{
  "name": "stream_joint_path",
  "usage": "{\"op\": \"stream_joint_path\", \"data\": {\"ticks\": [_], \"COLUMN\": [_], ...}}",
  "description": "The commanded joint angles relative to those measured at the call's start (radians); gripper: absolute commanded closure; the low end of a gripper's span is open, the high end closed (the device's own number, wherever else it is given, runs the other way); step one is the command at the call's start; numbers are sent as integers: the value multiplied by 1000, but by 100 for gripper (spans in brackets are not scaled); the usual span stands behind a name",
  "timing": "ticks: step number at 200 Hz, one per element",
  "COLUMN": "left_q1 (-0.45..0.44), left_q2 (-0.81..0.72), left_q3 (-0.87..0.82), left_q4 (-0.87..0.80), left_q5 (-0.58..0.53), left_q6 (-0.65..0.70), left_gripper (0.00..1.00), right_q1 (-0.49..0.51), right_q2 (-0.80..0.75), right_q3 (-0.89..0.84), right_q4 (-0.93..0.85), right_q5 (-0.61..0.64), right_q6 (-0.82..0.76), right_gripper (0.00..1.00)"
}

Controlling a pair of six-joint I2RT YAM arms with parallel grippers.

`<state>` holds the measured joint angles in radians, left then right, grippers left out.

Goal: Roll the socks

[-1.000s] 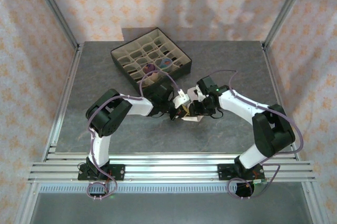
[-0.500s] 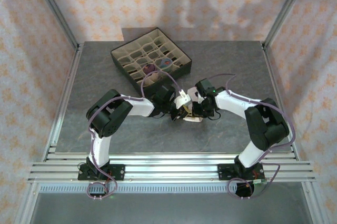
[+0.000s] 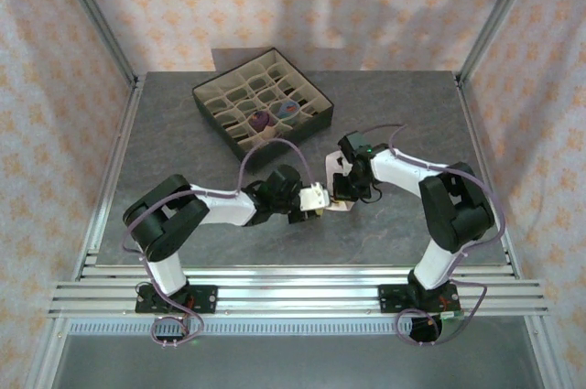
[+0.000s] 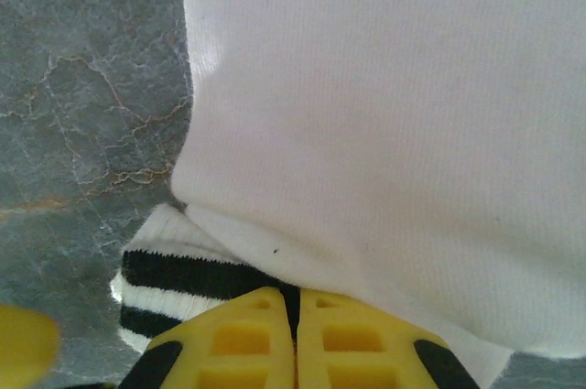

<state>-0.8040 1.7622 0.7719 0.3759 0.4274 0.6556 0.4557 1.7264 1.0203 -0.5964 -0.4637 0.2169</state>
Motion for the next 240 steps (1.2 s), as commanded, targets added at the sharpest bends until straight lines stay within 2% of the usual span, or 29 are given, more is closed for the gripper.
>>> {"op": "stream_joint_path", "data": {"ticks": [1,66,123,136,146,156,169,183,213,227,240], "left_q1": [-30,-70,-100,-99,-99,-99,-97,-98,-98,-97,-97], "left_q2": [-6,70,163,188,199,206,207,197,122,83,54], "left_q3": [-1,74,156,167,176,185,193,191,169,150,139], "left_q4": [37,-19,-80,-90,-107,-129,-163,-189,-305,-342,-388], "left_q5": [-113,-159,-235,-262,-273,-280,-279,-283,-271,-265,-257], "left_q6": [152,299,335,332,332,332,327,310,244,216,201], "left_gripper": [59,58,59,64,71,84,100,100,100,100,100], "right_q1": [-6,-27,-28,-29,-29,-29,-35,-59,-97,-97,-97], "right_q2": [99,102,107,95,82,69,53,15,-107,-91,-47], "right_q3": [-42,-38,-13,-9,-7,3,25,50,70,76,67], "right_q4": [-38,-52,-72,-74,-76,-86,-111,-138,-132,-123,-96], "right_q5": [19,-19,-55,-78,-101,-119,-132,-119,18,32,-5], "right_q6": [-22,-38,-59,-70,-80,-97,-115,-106,-43,-37,-30], "right_gripper": [97,98,97,94,86,75,68,66,58,58,60]}}
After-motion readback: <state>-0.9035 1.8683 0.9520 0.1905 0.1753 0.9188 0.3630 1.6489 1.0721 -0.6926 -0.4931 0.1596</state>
